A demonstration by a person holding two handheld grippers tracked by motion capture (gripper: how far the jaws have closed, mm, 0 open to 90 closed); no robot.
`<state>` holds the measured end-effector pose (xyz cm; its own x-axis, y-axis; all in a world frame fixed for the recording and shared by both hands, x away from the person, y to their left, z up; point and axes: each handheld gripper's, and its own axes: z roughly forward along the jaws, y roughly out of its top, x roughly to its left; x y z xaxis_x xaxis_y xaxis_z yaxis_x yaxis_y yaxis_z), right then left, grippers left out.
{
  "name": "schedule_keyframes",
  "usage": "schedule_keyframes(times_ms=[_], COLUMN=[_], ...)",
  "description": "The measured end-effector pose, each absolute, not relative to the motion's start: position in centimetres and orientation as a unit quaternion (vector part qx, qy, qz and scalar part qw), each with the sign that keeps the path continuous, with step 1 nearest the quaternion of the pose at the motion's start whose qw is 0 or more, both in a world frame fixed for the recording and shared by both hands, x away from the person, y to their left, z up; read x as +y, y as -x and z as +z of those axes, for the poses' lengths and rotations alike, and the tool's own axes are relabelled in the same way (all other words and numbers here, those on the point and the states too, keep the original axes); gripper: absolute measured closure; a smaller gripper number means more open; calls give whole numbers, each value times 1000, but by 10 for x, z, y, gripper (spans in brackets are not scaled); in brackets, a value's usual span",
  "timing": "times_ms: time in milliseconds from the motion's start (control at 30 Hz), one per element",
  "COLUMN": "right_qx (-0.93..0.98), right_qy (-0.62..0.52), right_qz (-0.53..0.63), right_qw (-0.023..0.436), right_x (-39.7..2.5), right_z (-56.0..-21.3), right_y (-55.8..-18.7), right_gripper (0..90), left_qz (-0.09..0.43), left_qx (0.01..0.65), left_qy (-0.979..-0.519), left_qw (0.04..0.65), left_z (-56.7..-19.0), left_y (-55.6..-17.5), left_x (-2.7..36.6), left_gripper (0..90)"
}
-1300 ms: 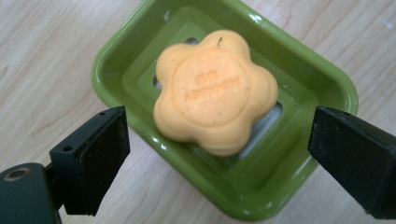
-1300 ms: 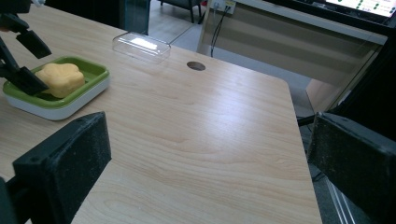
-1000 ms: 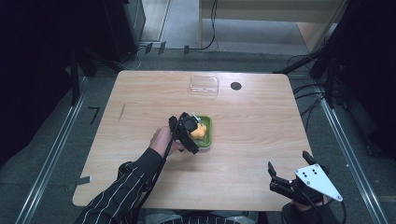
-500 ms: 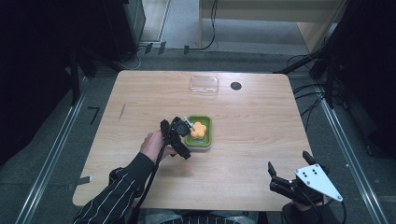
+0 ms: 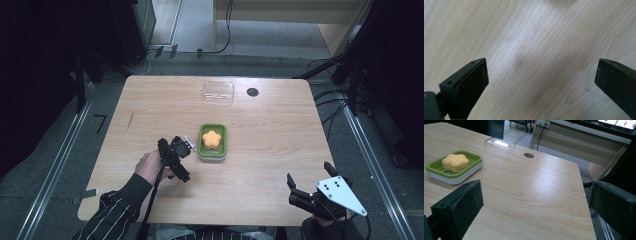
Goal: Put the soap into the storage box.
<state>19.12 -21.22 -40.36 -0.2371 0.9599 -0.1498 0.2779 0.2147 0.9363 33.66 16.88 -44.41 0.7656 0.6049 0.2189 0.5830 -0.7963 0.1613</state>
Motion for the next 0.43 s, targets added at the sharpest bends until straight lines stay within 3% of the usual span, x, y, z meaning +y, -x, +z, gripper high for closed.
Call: schedule_keyframes(times_ms=[433], right_qx=[666], right_qy=[-466], right_qz=[419], right_qw=[405], right_x=[-213], right_z=[-404], right_y=[-192], right_gripper=[0], left_qz=[150], left_qx=[320], left_qy=[-934], left_qw=[56], left_z=[-444], left_y=[-328], left_x=[186], left_gripper=[0])
